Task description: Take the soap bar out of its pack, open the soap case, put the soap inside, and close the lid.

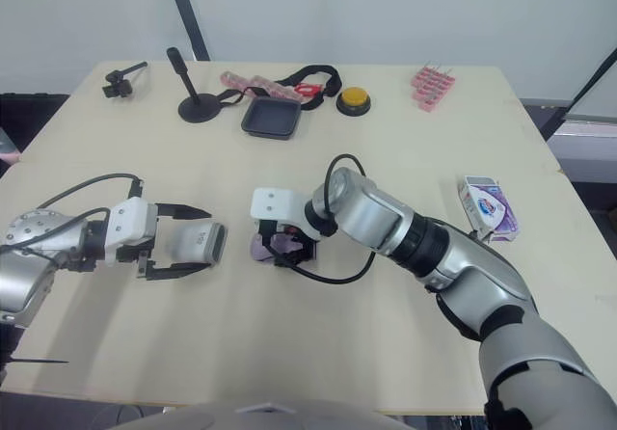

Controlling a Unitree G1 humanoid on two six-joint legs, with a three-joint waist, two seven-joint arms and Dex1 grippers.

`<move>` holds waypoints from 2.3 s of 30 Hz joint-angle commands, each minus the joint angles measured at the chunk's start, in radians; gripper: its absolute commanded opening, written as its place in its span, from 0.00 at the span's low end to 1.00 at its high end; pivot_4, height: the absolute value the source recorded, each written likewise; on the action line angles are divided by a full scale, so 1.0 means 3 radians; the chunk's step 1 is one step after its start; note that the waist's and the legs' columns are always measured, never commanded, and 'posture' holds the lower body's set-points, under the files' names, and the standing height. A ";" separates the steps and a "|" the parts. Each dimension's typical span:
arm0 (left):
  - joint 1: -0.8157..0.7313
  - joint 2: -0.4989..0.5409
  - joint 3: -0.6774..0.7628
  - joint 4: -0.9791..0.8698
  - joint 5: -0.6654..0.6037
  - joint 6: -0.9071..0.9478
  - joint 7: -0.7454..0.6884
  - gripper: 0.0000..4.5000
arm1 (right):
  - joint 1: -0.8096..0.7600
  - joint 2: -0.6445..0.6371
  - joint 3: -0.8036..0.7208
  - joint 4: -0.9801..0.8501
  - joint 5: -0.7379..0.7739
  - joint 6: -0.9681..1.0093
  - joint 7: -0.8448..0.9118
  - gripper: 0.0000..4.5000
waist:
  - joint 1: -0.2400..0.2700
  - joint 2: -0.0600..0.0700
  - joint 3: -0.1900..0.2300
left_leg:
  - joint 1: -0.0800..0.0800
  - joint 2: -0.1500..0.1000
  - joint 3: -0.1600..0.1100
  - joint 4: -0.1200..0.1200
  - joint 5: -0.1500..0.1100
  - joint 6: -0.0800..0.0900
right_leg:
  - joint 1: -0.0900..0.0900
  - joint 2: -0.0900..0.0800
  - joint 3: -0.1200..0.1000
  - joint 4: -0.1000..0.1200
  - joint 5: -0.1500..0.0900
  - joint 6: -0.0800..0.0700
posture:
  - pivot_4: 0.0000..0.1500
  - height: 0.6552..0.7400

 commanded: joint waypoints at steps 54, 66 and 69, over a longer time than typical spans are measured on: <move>-0.0507 0.0249 -0.0140 0.0913 0.0223 -0.0125 -0.0527 1.00 | 0.2613 -0.0828 -0.2316 -0.1146 0.1099 -0.2148 0.0267 1.00 | -0.0003 -0.0004 -0.0002 | -0.0021 -0.0001 -0.0001 -0.0002 0.0003 0.0007 | -0.0001 -0.0004 0.0000 -0.0003 0.0000 -0.0001 | 1.00 1.00; -0.0655 0.0161 -0.0273 0.1421 0.0486 -0.0398 -0.0579 1.00 | 0.2624 -0.0869 -0.2291 -0.1293 0.1127 -0.2061 0.0181 1.00 | 0.0009 -0.0004 -0.0003 | -0.0021 -0.0001 -0.0001 -0.0002 0.0003 0.0007 | -0.0001 -0.0005 0.0000 -0.0003 0.0000 -0.0001 | 1.00 1.00; -0.0678 0.0126 -0.0322 0.1550 0.0563 -0.0507 -0.0579 1.00 | 0.2635 -0.0881 -0.2282 -0.1283 0.1105 -0.2081 0.0178 1.00 | 0.0009 -0.0004 -0.0003 | -0.0021 -0.0001 -0.0001 -0.0002 0.0003 0.0007 | -0.0001 -0.0005 0.0000 -0.0003 0.0000 -0.0001 | 1.00 1.00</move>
